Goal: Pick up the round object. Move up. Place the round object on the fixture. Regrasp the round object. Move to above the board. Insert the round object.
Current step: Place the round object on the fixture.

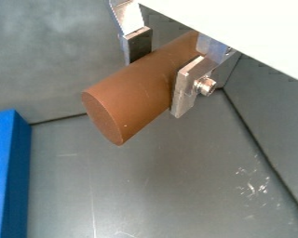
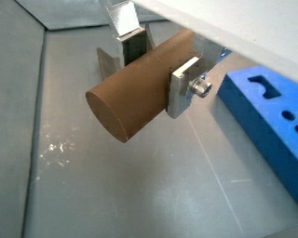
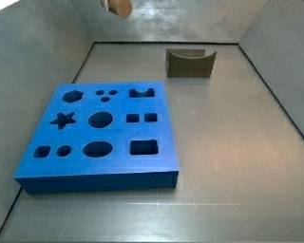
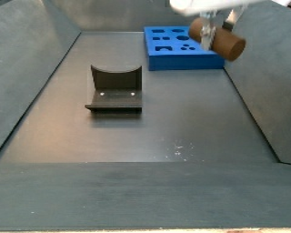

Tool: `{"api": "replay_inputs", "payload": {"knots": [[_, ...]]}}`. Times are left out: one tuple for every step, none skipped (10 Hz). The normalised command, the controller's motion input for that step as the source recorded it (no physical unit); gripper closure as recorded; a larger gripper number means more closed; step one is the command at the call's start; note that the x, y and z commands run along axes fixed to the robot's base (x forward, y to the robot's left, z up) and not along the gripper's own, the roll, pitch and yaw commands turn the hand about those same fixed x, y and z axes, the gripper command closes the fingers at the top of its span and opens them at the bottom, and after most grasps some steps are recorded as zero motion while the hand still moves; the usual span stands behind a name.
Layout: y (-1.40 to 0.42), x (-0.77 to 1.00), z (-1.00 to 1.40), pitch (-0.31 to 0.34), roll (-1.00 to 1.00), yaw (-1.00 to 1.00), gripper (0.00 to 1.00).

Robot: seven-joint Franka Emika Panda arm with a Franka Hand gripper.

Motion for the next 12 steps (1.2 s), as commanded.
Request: {"api": "replay_inputs", "payload": {"knots": [[0.01,0.0,0.26,0.156,0.17,0.03,1.0],[-0.49,1.0,0.44,0.109,0.14,-1.0,1.0],[-0.49,1.0,0.38,0.114,0.14,-1.0,1.0],[-0.4,1.0,0.34,0.157,0.15,-1.0,1.0],[-0.33,1.0,0.29,0.189,0.15,-1.0,1.0],[-0.27,1.0,0.22,0.236,0.16,-1.0,1.0],[-0.22,1.0,0.19,0.293,0.18,-1.0,1.0],[-0.19,1.0,0.17,0.344,0.2,-1.0,1.0],[-0.12,1.0,0.11,0.511,0.26,-1.0,1.0],[-0.08,0.93,0.08,0.528,0.23,-0.58,1.0],[-0.05,0.84,0.06,0.485,0.18,-0.34,1.0],[-0.02,0.74,0.03,0.403,0.12,-0.18,1.0]]}}
